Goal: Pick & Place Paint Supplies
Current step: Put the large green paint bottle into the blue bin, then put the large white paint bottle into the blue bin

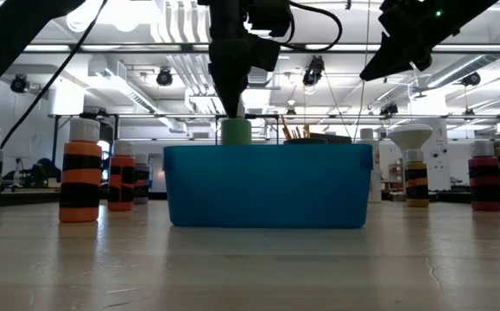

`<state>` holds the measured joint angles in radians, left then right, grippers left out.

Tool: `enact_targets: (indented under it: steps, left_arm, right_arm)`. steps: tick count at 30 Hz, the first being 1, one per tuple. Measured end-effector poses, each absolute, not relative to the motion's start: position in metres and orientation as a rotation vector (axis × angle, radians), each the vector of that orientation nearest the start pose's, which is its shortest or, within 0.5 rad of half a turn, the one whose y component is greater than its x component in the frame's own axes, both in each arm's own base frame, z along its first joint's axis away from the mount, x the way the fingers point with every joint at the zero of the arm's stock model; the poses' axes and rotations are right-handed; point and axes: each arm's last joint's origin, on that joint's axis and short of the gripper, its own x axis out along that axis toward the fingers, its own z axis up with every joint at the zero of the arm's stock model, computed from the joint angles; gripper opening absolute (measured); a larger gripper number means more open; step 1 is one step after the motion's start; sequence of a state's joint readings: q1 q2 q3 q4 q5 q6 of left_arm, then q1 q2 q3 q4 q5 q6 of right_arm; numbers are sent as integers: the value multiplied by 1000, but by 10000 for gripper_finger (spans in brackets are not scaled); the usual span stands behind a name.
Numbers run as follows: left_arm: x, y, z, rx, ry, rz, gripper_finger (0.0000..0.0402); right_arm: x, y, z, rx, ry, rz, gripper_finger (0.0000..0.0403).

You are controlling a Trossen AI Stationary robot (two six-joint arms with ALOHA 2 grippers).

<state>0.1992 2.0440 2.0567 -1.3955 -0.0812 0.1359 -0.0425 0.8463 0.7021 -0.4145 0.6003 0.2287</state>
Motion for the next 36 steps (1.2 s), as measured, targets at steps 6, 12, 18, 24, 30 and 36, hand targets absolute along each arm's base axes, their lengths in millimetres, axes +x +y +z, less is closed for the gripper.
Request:
enact_targets:
  steps: [6, 12, 18, 24, 30, 36]
  left_arm:
    - [394, 83, 307, 33, 1396, 138, 265]
    - [386, 82, 329, 37, 1403, 133, 266]
    - [373, 79, 379, 6, 1275, 177, 266]
    - [341, 75, 422, 28, 1109, 205, 266]
    - [311, 70, 448, 39, 1020, 279, 266]
    - [278, 63, 469, 35, 961, 288, 264]
  right_arm:
    - [173, -24, 277, 59, 470, -683, 99]
    - [173, -24, 277, 55, 472, -682, 121]
    - [172, -26, 276, 77, 474, -696, 138]
    - [175, -53, 286, 143, 588, -732, 137]
    - [181, -93, 318, 158, 702, -706, 125]
    - [189, -129, 325, 246, 935, -724, 124]
